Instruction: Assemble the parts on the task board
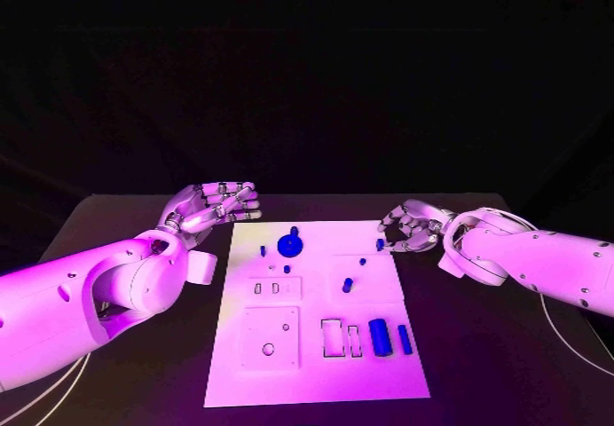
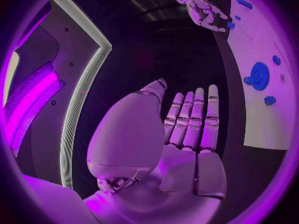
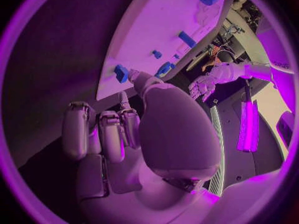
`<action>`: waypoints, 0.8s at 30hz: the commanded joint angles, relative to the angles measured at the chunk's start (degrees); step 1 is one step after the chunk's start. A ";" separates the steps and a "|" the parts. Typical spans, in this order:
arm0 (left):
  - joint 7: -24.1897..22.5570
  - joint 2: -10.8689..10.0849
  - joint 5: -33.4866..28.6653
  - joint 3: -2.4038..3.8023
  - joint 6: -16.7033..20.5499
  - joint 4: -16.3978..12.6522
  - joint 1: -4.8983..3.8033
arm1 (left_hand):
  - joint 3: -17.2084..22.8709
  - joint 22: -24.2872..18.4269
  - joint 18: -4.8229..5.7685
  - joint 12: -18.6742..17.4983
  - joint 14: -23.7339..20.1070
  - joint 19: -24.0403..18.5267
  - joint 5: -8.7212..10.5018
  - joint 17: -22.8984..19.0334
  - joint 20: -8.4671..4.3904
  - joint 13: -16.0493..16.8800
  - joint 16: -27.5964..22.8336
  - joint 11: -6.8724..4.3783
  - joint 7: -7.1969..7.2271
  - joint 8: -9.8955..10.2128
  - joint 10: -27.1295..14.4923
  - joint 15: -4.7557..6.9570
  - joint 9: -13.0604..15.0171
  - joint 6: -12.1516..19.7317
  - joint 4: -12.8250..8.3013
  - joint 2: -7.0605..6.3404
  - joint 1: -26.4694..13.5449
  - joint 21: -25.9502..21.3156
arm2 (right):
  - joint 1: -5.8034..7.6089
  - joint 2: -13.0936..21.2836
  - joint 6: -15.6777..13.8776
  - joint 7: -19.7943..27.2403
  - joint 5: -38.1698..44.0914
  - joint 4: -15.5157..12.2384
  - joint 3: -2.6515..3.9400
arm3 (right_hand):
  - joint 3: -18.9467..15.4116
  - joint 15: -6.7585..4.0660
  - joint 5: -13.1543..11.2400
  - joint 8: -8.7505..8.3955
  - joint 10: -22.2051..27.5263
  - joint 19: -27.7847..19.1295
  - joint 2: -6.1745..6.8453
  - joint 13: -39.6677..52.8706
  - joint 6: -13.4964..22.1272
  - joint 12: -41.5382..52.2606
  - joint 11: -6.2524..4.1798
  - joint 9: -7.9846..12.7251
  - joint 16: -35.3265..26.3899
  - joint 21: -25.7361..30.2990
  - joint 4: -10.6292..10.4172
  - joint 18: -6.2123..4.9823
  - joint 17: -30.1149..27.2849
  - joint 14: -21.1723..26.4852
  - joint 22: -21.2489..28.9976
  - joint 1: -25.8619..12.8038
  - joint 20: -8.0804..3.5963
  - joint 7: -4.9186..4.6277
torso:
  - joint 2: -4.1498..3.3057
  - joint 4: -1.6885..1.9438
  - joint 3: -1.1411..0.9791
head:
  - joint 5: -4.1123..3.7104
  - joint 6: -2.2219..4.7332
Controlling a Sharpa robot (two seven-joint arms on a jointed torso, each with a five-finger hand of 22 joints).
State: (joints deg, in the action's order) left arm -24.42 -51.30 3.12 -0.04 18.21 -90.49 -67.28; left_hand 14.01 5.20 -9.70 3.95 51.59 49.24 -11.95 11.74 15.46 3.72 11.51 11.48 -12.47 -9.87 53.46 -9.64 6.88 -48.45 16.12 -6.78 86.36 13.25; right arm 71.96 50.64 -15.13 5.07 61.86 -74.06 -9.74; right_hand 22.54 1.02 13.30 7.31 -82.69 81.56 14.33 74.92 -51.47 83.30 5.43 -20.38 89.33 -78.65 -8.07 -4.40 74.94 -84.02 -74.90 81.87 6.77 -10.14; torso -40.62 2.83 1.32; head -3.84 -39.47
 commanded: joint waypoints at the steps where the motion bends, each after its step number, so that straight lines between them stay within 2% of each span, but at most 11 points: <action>1: -0.40 0.05 -0.16 0.05 -1.06 -0.09 -0.04 | 0.22 -0.05 -0.79 -0.21 -0.22 0.39 0.20 0.06 0.17 -0.01 -0.19 0.33 -1.85 0.15 0.04 0.00 -0.06 0.21 0.01 -0.31 -0.08 -0.11 | -0.16 -0.24 1.75 0.45 -0.32 0.23 -0.01 | -0.45 0.10 0.39 -0.28 0.28 0.00 -0.01 5.43 0.44 -0.23 -0.09 0.08 0.14 0.28 0.03 0.92 12.67 -5.45 -2.80 -0.53 0.29 -0.11 | 0.02 -0.04 0.03 | 0.04 -0.27; 6: -0.38 0.03 -0.14 0.05 -1.04 -0.12 -0.04 | 0.22 -0.09 -0.79 -0.22 -0.30 0.39 0.25 0.11 0.18 -0.02 -0.29 0.33 -1.84 0.16 -0.02 -0.03 -0.07 0.24 0.01 -0.36 -0.14 -0.13 | -0.37 -0.57 1.59 0.11 -0.36 0.70 -0.01 | -0.50 0.11 0.49 -0.26 0.25 -0.01 -0.08 5.47 0.42 -0.20 -0.09 0.08 0.16 0.30 -0.05 0.92 12.74 -5.47 -2.79 -0.69 0.29 -0.11 | 0.02 -0.06 0.06 | 0.10 -0.52; 10: -0.36 0.02 -0.13 0.05 -1.04 -0.14 -0.04 | 0.22 -0.09 -0.79 -0.22 -0.30 0.39 0.25 0.11 0.18 -0.02 -0.29 0.33 -1.84 0.16 -0.02 -0.03 -0.07 0.24 0.01 -0.36 -0.14 -0.13 | -0.67 -0.99 1.24 -0.31 -0.51 1.28 -0.01 | -0.55 0.11 0.63 -0.20 0.08 0.04 -0.24 5.68 0.33 -0.05 -0.09 0.06 0.17 0.25 -0.17 0.93 12.80 -5.48 -2.86 -0.93 0.30 -0.09 | 0.00 -0.09 -0.01 | 0.12 -0.59; 18: -0.32 0.05 -0.09 0.05 -1.01 -0.13 -0.04 | 0.22 -0.09 -0.79 -0.22 -0.30 0.39 0.25 0.11 0.18 -0.02 -0.29 0.33 -1.84 0.16 -0.02 -0.03 -0.07 0.24 0.01 -0.36 -0.14 -0.13 | -1.25 -1.93 0.56 -1.08 -1.18 2.02 -0.01 | -0.33 0.06 0.83 0.17 -0.29 0.14 -1.03 6.10 -0.29 0.28 -0.18 -0.06 0.21 0.15 -0.39 0.96 12.95 -5.52 -3.02 -1.32 0.29 -0.01 | 0.04 -0.01 -0.03 | 0.42 -0.68; 24: -0.29 0.11 -0.07 0.05 -0.98 -0.10 -0.04 | 0.22 -0.09 -0.79 -0.22 -0.30 0.39 0.25 0.11 0.18 -0.02 -0.29 0.33 -1.84 0.16 -0.02 -0.03 -0.07 0.24 0.01 -0.36 -0.14 -0.13 | -1.39 -2.39 0.40 -1.57 -1.46 2.20 -0.02 | -0.07 -0.02 0.68 0.53 -0.50 0.20 -1.53 6.34 -0.94 0.47 -0.28 -0.16 0.20 0.10 -0.46 0.97 12.94 -5.51 -3.10 -1.51 0.24 0.12 | 0.11 -0.04 0.01 | 0.30 -0.81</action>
State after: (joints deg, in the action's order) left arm -24.38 -51.30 3.12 -0.04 18.16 -90.50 -67.27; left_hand 14.01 5.16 -9.70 3.95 51.59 49.24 -11.96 11.79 15.46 3.72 11.51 11.48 -12.47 -9.87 53.46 -9.64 6.89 -48.45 16.12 -6.78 86.36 13.25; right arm 70.64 48.36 -14.79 4.03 60.78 -71.93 -9.75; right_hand 22.38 1.02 13.88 7.73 -82.91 81.56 13.04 74.91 -52.11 83.59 5.20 -20.49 89.33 -78.65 -8.23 -4.41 74.93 -84.02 -74.94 80.59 6.77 -10.12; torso -40.55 2.80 1.31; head -3.48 -40.20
